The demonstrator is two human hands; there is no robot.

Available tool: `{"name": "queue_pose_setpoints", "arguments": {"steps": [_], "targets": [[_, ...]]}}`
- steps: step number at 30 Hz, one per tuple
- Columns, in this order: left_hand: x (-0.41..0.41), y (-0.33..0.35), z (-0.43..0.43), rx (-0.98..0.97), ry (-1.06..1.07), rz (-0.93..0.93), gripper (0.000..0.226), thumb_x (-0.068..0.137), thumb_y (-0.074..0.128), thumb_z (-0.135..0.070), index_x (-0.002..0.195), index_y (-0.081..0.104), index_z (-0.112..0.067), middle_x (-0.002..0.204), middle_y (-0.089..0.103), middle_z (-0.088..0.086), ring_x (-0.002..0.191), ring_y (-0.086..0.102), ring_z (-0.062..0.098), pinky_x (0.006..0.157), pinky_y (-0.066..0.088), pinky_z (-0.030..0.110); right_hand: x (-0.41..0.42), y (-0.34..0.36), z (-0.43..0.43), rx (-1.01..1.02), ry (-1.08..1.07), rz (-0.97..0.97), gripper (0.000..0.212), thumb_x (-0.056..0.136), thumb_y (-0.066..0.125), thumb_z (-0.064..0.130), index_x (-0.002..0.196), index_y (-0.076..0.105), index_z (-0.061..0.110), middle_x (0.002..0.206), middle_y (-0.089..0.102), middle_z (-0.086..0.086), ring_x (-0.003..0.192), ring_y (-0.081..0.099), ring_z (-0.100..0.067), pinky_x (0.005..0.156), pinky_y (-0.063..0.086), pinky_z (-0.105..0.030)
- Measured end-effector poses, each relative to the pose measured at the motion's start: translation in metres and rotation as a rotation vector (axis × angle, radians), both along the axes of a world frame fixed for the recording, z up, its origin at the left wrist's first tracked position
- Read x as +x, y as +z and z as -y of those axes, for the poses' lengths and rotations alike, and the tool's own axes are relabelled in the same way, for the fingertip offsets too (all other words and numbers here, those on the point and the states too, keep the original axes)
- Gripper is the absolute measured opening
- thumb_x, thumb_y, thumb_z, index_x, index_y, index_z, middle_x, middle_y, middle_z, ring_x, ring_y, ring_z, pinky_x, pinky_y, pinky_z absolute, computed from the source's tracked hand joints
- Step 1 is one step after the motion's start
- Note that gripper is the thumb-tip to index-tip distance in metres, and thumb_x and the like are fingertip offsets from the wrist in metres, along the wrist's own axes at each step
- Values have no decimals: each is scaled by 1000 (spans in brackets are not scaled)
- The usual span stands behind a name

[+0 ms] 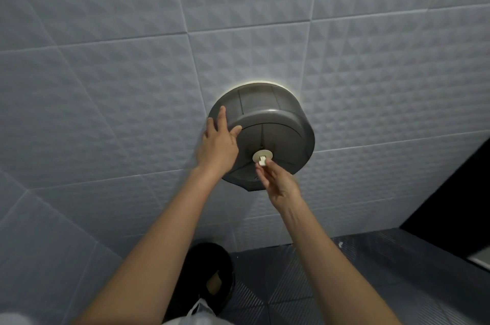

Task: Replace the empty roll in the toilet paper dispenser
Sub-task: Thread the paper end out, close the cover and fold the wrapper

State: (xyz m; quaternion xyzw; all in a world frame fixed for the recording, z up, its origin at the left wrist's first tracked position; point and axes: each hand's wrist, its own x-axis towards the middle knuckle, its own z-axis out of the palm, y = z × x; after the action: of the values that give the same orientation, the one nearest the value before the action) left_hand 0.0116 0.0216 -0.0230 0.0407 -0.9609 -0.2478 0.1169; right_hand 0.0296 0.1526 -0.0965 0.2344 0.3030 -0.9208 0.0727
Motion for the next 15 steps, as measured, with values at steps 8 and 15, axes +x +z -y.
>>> {"name": "queue_pose_setpoints", "arguments": {"steps": [8, 15], "targets": [[0, -29, 5, 146, -30, -241, 61, 98, 33, -46, 151, 12, -26, 158, 22, 9, 142, 25, 31, 113, 28, 46, 21, -72, -25, 592, -98, 78, 22, 87, 65, 29, 93, 61, 8, 94, 64, -7, 90, 61, -18, 79, 53, -29], [4, -107, 12, 593, 3, -421, 58, 100, 41, -34, 150, 15, -21, 157, 26, 0, 142, 28, 12, 117, 28, 37, 3, -120, -44, 847, 81, -198, 44, 96, 53, 28, 138, 45, 17, 126, 50, 8, 117, 48, -9, 96, 40, -25]]}}
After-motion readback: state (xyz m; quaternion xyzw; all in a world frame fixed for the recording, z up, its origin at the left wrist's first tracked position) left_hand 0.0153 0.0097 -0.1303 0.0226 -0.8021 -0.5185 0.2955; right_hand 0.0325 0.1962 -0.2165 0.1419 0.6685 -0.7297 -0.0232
